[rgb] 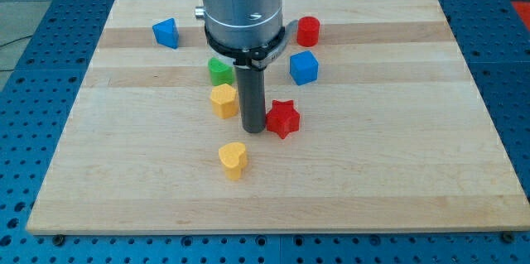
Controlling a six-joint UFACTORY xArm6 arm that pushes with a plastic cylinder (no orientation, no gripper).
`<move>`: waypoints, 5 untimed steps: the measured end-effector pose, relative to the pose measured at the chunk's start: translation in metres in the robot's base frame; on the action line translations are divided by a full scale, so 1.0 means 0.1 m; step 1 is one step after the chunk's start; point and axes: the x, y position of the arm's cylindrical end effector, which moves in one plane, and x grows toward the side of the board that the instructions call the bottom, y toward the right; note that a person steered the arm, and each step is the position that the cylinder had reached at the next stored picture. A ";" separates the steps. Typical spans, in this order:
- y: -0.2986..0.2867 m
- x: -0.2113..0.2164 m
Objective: Move the blue triangle to the top of the red circle
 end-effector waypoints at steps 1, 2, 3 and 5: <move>0.30 0.00; 0.44 -0.05; 0.46 -0.12; -0.34 -0.04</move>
